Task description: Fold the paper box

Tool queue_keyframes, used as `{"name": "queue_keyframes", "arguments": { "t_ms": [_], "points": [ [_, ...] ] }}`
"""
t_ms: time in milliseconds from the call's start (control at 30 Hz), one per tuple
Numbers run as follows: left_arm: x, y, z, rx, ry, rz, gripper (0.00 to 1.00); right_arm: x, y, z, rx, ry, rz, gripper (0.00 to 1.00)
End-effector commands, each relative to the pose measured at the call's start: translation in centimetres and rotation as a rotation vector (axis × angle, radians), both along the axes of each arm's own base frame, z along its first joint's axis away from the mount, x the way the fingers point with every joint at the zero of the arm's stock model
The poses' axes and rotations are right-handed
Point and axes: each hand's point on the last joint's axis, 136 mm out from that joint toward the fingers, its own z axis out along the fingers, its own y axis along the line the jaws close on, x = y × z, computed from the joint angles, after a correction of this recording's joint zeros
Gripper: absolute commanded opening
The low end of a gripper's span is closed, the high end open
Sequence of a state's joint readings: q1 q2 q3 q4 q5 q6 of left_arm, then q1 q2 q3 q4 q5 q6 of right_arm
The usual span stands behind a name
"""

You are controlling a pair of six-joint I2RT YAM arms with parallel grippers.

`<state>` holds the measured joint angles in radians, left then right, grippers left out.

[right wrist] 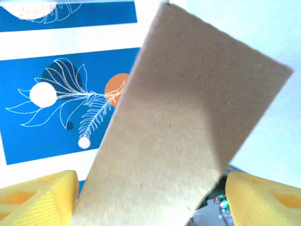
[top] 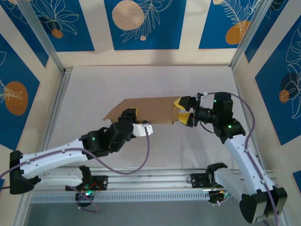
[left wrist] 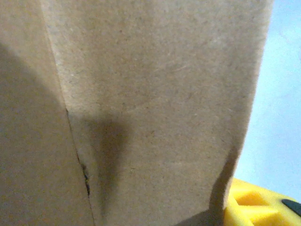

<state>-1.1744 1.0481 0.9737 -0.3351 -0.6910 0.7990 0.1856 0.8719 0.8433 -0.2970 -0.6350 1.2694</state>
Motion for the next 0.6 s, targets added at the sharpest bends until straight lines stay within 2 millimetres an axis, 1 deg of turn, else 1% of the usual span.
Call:
{"name": "queue_keyframes", "arguments": {
  "t_ms": [0, 33, 100, 167, 233, 300, 367, 433, 500, 533, 567],
  "points": [
    [-1.5, 1.3, -2.3, 0.054, 0.238, 0.022, 0.49, -1.9, -2.1, -2.0, -0.212, -0.013, -0.018, 0.83],
    [-2.1, 1.4, -2.9, 0.081, 0.3, 0.016, 0.49, -2.1, -2.5, -1.6, -0.26, -0.058, -0.018, 0.82],
    [-2.5, 1.2, -3.4, 0.121, 0.376, 0.019, 0.49, -2.3, -3.5, -1.2, -0.351, -0.111, -0.04, 0.81],
    [-3.0, 1.1, -4.0, 0.17, 0.443, 0.014, 0.5, -2.5, -4.0, -0.4, -0.424, -0.183, -0.041, 0.8],
    [-2.7, 0.7, -4.6, 0.202, 0.491, 0.016, 0.51, -2.3, -4.6, -0.2, -0.508, -0.251, -0.044, 0.77],
    [-2.2, 0.0, -4.8, 0.198, 0.542, 0.017, 0.51, -2.2, -4.8, -0.3, -0.604, -0.333, -0.023, 0.72],
    [-2.1, -0.8, -5.4, 0.209, 0.606, 0.007, 0.52, -1.8, -6.1, -0.3, -0.747, -0.406, -0.044, 0.69],
    [-1.8, -1.5, -6.3, 0.246, 0.656, 0.003, 0.52, -1.5, -6.8, -0.1, -0.863, -0.502, -0.036, 0.66],
    [-1.7, -2.1, -7.3, 0.269, 0.715, -0.002, 0.52, -1.7, -6.3, 0.1, -0.917, -0.623, 0.03, 0.66],
    [-1.6, -2.5, -7.8, 0.274, 0.741, -0.006, 0.52, -2.1, -5.6, 0.3, -0.922, -0.7, 0.089, 0.67],
    [-1.6, -2.8, -8.3, 0.278, 0.758, -0.013, 0.52, -2.5, -5.0, 0.4, -0.923, -0.768, 0.137, 0.65]
  ]
}}
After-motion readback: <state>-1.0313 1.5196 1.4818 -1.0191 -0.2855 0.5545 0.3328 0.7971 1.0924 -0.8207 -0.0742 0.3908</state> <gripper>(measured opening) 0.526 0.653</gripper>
